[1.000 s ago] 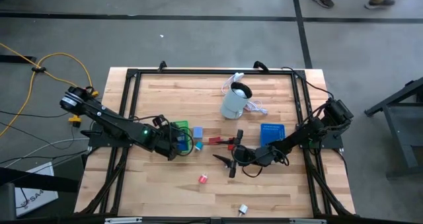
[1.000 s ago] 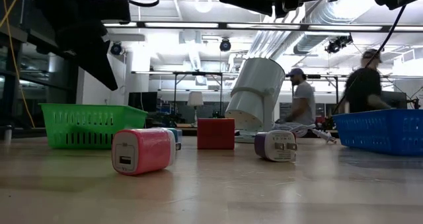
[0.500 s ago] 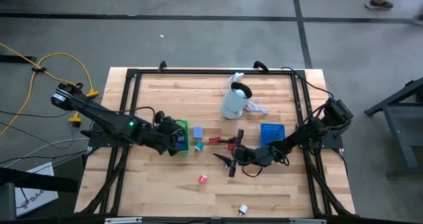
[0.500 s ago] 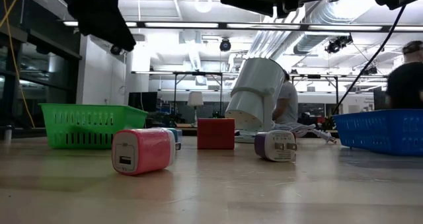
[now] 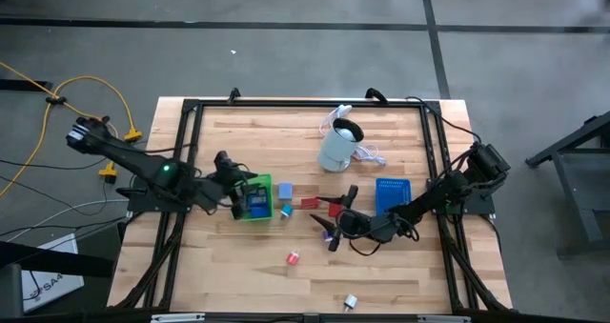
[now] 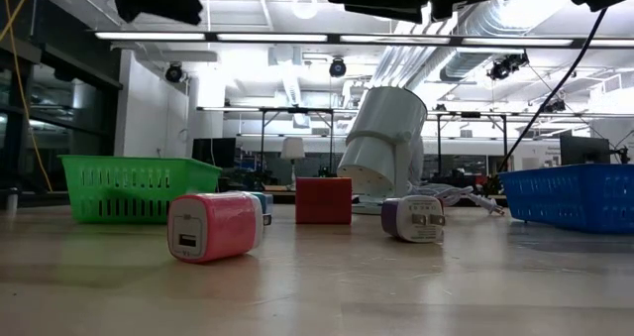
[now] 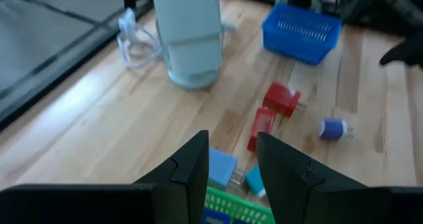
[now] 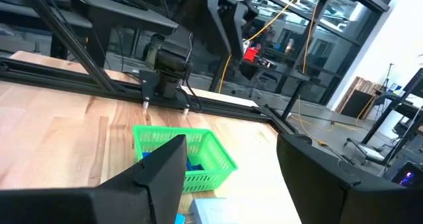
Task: Pick & Place Office items
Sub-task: Put the left red charger adapter into the blue bin
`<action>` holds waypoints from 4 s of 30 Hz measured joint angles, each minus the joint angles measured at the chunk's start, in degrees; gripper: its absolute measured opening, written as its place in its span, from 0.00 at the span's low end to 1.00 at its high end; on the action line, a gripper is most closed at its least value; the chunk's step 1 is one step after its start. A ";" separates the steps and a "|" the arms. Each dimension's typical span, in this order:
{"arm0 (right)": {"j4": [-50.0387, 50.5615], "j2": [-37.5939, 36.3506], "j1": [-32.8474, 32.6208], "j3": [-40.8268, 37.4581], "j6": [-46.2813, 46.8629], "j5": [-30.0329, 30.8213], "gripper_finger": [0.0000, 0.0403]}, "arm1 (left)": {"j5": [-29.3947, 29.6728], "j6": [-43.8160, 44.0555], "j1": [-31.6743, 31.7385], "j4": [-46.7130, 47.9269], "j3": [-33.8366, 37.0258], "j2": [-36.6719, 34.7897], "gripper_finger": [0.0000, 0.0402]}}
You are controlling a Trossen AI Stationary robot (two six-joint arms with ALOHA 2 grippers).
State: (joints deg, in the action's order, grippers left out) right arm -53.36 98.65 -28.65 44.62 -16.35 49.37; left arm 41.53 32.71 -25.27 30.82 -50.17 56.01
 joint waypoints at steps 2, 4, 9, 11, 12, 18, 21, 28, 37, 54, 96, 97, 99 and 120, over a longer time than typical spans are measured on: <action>0.00 0.00 -0.21 0.00 -0.01 0.21 0.55 | 1.63 -0.72 -1.27 0.37 0.00 -1.39 0.30; 0.00 0.00 -0.23 0.00 0.01 0.21 0.55 | 3.75 -1.81 -2.84 0.82 0.00 -2.54 0.30; 0.00 0.00 -0.24 0.00 0.13 0.19 0.55 | 10.36 -2.49 -7.76 3.25 0.86 -4.64 0.30; 0.00 0.00 -0.24 0.00 0.16 0.19 0.55 | 12.73 -2.48 -9.94 3.71 2.35 -5.32 0.30; 0.00 0.00 -0.24 0.00 0.18 0.19 0.55 | 13.80 -2.48 -10.88 3.63 3.25 -5.65 0.30; -0.02 0.00 -0.24 0.00 0.21 0.19 0.55 | 24.05 0.97 -14.44 -0.40 11.76 -8.17 0.30; -0.02 0.00 -0.24 0.00 1.31 0.19 0.55 | 26.82 2.51 -14.16 -3.91 16.35 -10.44 0.30; -0.04 0.00 -0.06 0.00 3.00 0.03 0.55 | 21.59 1.26 -11.62 -6.53 21.58 -17.85 0.30; -1.32 0.00 -0.08 0.00 3.03 0.03 0.55 | 0.60 -23.22 -5.66 -27.65 26.22 -25.82 0.26; -1.36 0.00 -0.08 0.00 5.91 0.00 0.55 | -15.25 -26.49 9.28 -44.97 42.98 -28.06 0.26; -1.79 0.00 0.20 0.00 6.09 0.01 0.55 | -22.51 -29.49 14.60 -34.25 48.00 -35.38 0.26; -1.81 0.00 0.20 0.00 6.11 0.03 0.55 | -22.68 -29.75 14.60 -33.68 47.93 -36.07 0.26; -1.81 0.00 0.20 0.00 6.15 0.03 0.55 | -22.76 -29.82 14.57 -32.16 47.77 -37.91 0.26; -2.19 0.00 0.97 0.00 5.66 -0.01 0.55 | -22.72 -28.84 14.57 -29.03 47.22 -47.89 0.26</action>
State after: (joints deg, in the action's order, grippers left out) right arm -55.55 98.65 -27.68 44.62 -10.69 49.36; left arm 18.81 3.87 -10.70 1.79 -2.95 8.12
